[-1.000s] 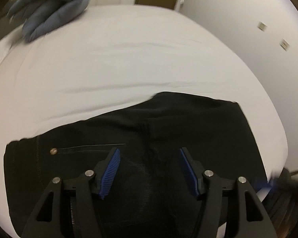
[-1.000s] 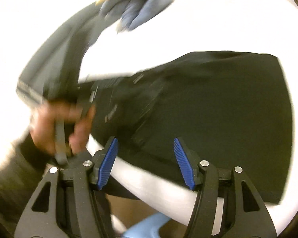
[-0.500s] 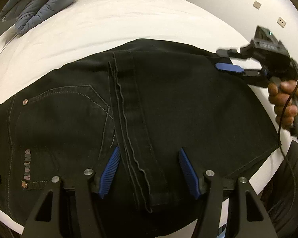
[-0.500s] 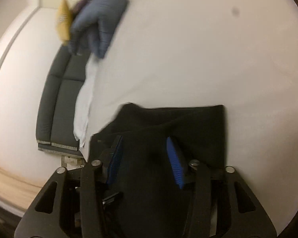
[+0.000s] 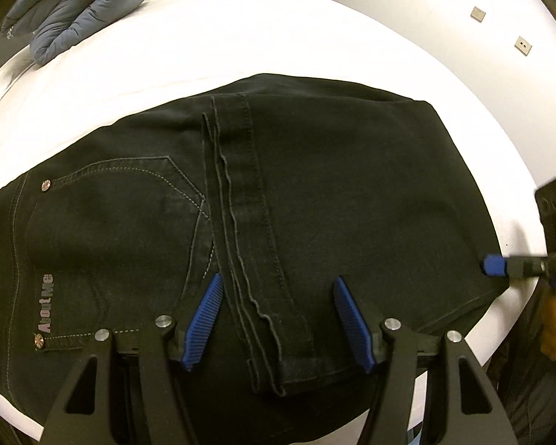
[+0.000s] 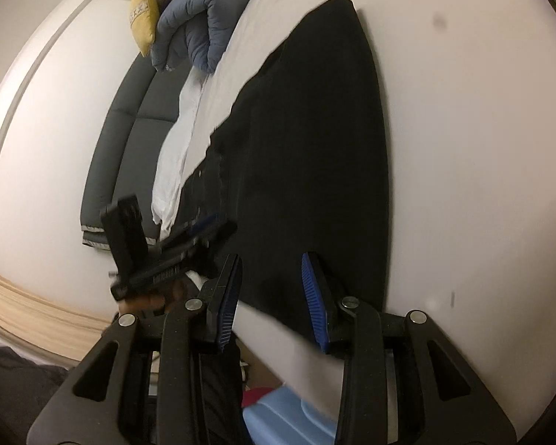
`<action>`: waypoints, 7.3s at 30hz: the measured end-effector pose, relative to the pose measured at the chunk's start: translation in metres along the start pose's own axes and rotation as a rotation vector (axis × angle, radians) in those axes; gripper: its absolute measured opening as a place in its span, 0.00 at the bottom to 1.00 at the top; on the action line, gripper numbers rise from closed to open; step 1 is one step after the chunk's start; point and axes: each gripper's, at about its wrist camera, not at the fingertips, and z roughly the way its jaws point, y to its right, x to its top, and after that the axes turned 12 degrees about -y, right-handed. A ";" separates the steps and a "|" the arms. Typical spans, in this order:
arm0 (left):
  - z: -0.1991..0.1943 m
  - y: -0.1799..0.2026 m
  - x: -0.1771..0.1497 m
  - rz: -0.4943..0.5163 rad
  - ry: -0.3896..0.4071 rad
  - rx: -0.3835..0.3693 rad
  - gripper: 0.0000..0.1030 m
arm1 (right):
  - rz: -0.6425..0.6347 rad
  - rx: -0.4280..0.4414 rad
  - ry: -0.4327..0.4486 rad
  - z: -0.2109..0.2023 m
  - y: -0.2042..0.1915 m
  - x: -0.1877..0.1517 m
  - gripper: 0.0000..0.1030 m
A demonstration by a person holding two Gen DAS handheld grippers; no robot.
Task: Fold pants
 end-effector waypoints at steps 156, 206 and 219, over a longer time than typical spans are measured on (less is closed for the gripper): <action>-0.069 0.040 0.008 0.115 0.231 -0.035 0.79 | 0.094 -0.291 0.184 -0.046 -0.017 0.082 0.24; -0.009 -0.017 0.005 0.024 0.047 0.142 0.42 | -0.156 -0.555 0.184 0.002 -0.099 -0.009 0.19; -0.069 -0.039 0.001 -0.031 0.184 0.106 0.96 | -0.083 -0.480 0.226 -0.030 -0.081 -0.005 0.62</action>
